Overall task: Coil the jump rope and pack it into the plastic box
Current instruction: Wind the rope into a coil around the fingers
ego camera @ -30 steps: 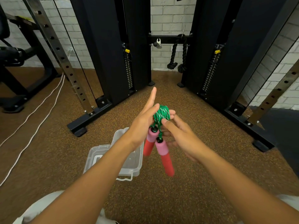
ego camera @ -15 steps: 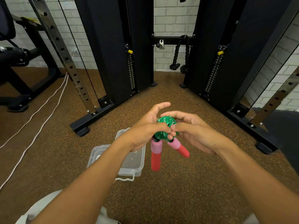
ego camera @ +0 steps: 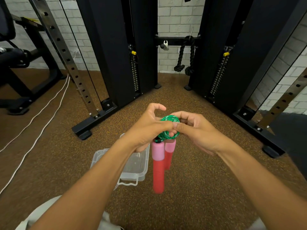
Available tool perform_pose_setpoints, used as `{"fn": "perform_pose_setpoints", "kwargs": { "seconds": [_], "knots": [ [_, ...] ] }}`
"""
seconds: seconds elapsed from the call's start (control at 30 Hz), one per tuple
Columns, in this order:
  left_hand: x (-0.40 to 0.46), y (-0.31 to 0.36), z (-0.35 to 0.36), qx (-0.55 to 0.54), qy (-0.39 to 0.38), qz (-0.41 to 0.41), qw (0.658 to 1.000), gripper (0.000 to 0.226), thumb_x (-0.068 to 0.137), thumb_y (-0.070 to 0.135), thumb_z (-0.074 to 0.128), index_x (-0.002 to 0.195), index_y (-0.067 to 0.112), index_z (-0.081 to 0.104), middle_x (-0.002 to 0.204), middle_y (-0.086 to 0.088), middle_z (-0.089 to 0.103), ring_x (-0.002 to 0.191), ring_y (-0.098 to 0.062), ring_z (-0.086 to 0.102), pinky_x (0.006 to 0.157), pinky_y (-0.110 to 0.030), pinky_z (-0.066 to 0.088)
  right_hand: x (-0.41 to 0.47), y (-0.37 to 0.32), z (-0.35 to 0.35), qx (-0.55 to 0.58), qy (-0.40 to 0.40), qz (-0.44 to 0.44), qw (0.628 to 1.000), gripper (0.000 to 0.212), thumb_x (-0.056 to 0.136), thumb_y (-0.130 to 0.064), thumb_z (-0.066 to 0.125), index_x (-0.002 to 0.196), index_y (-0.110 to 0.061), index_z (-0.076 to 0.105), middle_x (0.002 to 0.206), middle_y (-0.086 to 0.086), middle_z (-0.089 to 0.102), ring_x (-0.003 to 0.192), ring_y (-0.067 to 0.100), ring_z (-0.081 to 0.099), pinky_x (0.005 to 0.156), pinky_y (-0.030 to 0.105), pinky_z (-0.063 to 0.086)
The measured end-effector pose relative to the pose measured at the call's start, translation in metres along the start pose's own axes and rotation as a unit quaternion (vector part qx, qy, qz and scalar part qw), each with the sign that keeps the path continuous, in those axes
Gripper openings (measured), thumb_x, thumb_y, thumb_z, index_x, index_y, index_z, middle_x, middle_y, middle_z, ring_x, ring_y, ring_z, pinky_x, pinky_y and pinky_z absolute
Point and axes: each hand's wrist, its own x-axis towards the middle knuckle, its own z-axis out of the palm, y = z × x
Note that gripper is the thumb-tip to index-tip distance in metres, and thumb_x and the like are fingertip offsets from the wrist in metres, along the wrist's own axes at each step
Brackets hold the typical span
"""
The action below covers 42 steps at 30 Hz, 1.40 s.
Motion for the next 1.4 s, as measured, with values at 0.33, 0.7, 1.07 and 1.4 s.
{"fn": "perform_pose_setpoints", "kwargs": {
  "seconds": [0.33, 0.7, 1.07, 1.4],
  "knots": [
    [0.002, 0.005, 0.009, 0.139, 0.123, 0.047, 0.981, 0.063, 0.055, 0.022, 0.072, 0.101, 0.040, 0.033, 0.088, -0.011, 0.067, 0.078, -0.036, 0.070, 0.081, -0.064, 0.060, 0.005, -0.022, 0.004, -0.163, 0.027, -0.048, 0.985, 0.020, 0.098, -0.006, 0.064, 0.115, -0.015, 0.068, 0.106, 0.009, 0.076, 0.095, 0.012, 0.075, 0.083, 0.026, 0.059],
    [-0.005, 0.005, 0.011, 0.245, 0.235, 0.073, 0.938, 0.051, 0.078, 0.043, 0.065, 0.110, 0.029, 0.029, 0.070, 0.005, 0.053, 0.057, -0.014, 0.050, 0.054, -0.030, 0.041, 0.009, -0.017, 0.032, -0.307, 0.041, -0.065, 0.949, 0.009, 0.105, -0.019, 0.049, 0.112, -0.016, 0.053, 0.093, -0.005, 0.061, 0.071, -0.003, 0.053, 0.061, 0.017, 0.044],
    [-0.014, 0.001, -0.005, 0.262, 0.083, 0.100, 0.956, 0.034, 0.093, 0.044, 0.062, 0.105, 0.029, 0.035, 0.103, -0.007, 0.052, 0.083, -0.018, 0.054, 0.071, -0.042, 0.053, 0.007, -0.015, 0.033, -0.410, 0.093, -0.099, 0.902, 0.011, 0.099, -0.024, 0.054, 0.109, -0.020, 0.049, 0.096, -0.012, 0.053, 0.081, -0.002, 0.051, 0.065, 0.012, 0.039],
    [-0.018, -0.005, -0.045, 0.211, 0.042, 0.089, 0.973, 0.043, 0.084, 0.040, 0.079, 0.123, 0.024, 0.069, 0.117, 0.005, 0.075, 0.112, -0.011, 0.071, 0.101, -0.037, 0.056, 0.020, -0.008, 0.036, -0.207, 0.135, -0.048, 0.968, 0.013, 0.094, -0.021, 0.070, 0.104, -0.014, 0.073, 0.095, 0.000, 0.078, 0.089, 0.014, 0.075, 0.077, 0.037, 0.062]
  ]
}}
